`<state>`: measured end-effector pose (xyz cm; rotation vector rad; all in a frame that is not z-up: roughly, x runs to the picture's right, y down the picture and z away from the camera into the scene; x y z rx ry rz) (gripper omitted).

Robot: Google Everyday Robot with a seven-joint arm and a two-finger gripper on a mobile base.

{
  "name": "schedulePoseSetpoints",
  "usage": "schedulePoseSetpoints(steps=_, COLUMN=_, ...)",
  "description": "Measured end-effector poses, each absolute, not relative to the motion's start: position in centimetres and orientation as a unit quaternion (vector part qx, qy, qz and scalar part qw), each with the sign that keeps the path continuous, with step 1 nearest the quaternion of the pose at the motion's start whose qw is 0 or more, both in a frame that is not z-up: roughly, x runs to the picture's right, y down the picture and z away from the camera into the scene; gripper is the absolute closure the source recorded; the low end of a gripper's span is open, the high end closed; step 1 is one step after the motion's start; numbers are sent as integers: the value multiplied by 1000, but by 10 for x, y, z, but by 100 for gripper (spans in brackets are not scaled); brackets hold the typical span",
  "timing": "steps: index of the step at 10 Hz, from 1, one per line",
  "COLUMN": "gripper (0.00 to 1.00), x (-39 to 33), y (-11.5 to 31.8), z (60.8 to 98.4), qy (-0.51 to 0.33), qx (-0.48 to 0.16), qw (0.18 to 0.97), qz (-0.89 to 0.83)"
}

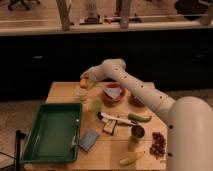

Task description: Place apple in paper cup

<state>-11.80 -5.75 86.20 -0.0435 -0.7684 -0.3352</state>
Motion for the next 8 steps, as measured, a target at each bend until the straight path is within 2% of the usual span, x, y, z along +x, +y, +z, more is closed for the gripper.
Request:
schedulePoseSetpoints(steps=2, gripper=98, x=-122, y=-57, z=862, qy=-380, qx=-26, qw=910, qz=-165)
schedulePoseSetpoints(steps=3, gripper=91, x=-123, y=-56, z=862, qy=-384, qx=-31, qw=908, qz=-167)
schedulePoseSetpoints(steps=8, gripper=40, x=-125, y=-52, z=860, qy=-391, qx=-42, qw=903, qz=-172)
